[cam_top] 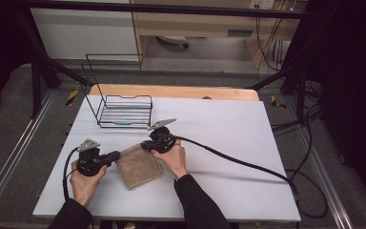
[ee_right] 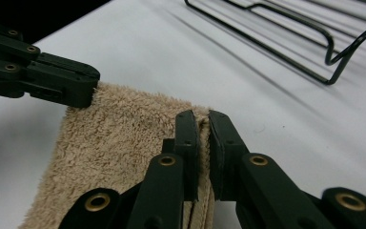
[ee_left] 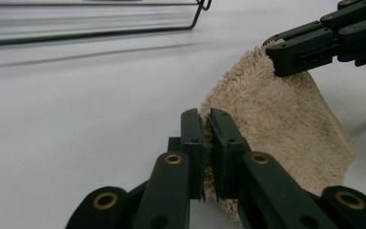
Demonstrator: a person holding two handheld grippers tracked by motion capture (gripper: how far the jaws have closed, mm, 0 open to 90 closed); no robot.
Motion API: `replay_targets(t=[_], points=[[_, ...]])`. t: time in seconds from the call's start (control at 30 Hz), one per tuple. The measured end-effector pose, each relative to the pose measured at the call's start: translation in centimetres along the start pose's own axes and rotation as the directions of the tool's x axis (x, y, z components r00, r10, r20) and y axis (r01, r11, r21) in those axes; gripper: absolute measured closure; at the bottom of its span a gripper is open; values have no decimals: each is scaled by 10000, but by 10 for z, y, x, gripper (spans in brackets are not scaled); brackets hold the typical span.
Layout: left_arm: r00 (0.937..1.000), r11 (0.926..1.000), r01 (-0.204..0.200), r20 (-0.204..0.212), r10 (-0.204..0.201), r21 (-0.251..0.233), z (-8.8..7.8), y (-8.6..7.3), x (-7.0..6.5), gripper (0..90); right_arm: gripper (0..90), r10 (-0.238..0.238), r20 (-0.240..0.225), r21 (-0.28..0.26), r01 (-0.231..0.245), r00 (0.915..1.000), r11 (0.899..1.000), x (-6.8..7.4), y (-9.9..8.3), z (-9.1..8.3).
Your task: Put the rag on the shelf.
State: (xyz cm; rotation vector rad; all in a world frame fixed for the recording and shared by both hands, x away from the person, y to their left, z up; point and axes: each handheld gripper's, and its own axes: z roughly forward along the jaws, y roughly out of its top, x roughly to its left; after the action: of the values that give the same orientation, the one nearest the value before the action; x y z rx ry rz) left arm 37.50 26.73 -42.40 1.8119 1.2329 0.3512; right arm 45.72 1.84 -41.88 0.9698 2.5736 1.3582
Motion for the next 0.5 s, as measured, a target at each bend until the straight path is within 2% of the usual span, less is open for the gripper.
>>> replay_targets(t=[0.2,0.4,0.5], points=[[9999,9985,-129,16,130,-525,-10,4,-6,845,837,-128,145,-719,138,9998,9973,11,-1,-18],[9993,9930,-373,22,378,-1124,-20,9,-12,846,837,-377,332,-1585,425,9987,9864,20,-1,-33],[9990,9898,-428,65,441,-1357,-24,11,-15,846,837,-518,376,-1827,578,9980,9815,23,0,-38]])
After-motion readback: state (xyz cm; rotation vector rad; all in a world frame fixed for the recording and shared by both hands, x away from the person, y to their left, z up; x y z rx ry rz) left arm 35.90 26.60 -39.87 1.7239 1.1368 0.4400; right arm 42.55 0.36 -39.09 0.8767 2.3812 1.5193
